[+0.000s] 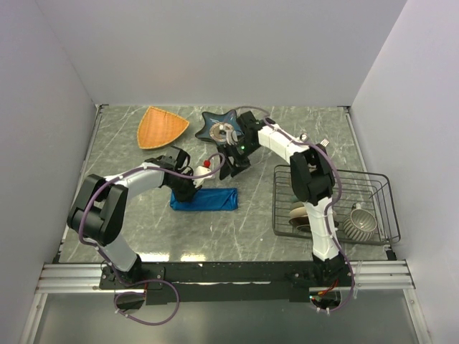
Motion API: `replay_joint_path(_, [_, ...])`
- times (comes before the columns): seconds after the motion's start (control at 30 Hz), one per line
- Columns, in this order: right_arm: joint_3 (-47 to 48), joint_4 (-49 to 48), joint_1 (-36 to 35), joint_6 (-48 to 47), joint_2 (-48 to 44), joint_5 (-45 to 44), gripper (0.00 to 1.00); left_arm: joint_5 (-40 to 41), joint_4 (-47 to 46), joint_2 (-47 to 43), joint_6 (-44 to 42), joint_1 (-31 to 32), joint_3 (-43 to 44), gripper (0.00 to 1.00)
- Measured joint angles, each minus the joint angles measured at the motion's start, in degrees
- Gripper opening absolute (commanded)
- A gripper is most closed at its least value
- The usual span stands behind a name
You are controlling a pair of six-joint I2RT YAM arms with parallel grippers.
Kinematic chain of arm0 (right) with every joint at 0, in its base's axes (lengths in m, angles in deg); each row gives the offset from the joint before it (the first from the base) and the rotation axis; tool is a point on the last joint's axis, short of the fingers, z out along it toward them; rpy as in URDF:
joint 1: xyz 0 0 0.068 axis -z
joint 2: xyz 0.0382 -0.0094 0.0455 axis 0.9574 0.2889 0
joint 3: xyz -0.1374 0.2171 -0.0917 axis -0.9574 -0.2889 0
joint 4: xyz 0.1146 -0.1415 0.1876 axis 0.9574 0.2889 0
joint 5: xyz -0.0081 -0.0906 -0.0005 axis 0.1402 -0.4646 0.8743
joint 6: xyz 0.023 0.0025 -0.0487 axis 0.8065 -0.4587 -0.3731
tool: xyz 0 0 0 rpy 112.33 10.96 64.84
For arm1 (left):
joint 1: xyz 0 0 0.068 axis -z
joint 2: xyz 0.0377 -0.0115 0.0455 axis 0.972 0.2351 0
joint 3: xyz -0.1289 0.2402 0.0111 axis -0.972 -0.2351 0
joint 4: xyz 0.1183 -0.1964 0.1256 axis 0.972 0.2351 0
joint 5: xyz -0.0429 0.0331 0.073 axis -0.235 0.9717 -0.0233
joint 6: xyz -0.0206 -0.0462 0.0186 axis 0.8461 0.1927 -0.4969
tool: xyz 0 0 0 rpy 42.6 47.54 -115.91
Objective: Fold the napkin into a case and place the utensils inside
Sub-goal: Pick up the smaller rectangle-folded napkin from the center of the board.
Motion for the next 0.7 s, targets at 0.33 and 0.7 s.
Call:
replay_joint_path(0.33, [6.29, -3.63, -4.15, -3.78, 5.55, 0.79, 0.83, -0.46, -0.22, -0.39, -2.56, 0.00, -0.59, 0.15])
replay_joint_path(0.7, [6.93, -4.96, -8.17, -5.11, 8.24, 3.08, 0.73, -0.87, -1.01, -1.18, -4.44, -0.02, -1.57, 0.16])
